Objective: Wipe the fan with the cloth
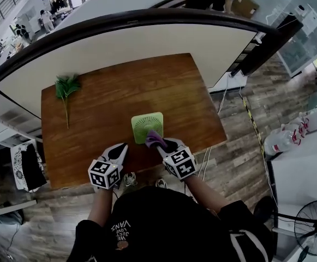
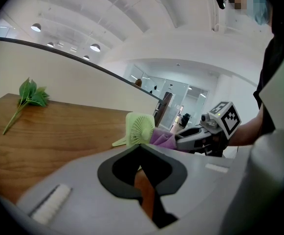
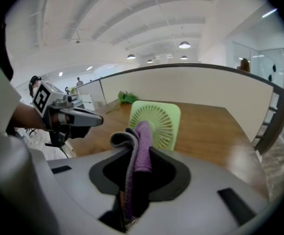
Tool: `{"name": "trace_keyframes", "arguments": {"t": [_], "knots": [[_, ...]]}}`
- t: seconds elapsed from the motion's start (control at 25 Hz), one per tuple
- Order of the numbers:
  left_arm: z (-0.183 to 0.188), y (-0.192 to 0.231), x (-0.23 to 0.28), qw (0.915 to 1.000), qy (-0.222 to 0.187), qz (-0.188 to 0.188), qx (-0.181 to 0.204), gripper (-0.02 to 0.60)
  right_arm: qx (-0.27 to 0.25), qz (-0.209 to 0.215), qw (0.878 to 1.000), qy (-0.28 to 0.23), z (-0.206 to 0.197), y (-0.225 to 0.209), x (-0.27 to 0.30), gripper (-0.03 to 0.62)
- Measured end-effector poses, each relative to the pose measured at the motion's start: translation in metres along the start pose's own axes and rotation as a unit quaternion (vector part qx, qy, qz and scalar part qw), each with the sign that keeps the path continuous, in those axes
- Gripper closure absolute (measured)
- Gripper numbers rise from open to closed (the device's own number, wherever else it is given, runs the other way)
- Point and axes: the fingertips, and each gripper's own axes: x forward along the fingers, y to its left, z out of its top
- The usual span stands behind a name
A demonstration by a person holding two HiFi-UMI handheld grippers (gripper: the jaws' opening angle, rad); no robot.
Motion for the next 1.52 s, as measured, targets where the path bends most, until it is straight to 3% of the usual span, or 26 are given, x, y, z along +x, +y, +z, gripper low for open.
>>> {"name": "trace_keyframes", "arguments": {"t": [0.2, 0.44, 0.72, 1.52], "knots": [[0.001, -0.003, -0.011, 0.9999, -0.009, 0.008, -0.001, 0.569, -0.045, 0.061, 0.997, 0.022, -0.001, 0.044, 0.03, 0.497], [-0.009, 0.001, -0.027, 0.9994, -0.01, 0.031, -0.011, 0.569, -0.081, 0.079, 0.992, 0.049, -0.012, 0.052, 0.063, 0.497], [-0.013, 0.003, -0.032, 0.9988, -0.011, 0.044, -0.019, 0.569, -0.063, 0.065, 0.994, 0.06, -0.024, 0.03, 0.057, 0.497], [-0.005, -0.024, 0.001, 0.9999, -0.004, 0.009, -0.005, 0.569, 0.024, -0.042, 0.995, 0.089, -0.074, -0.064, 0.004, 0.497]]}}
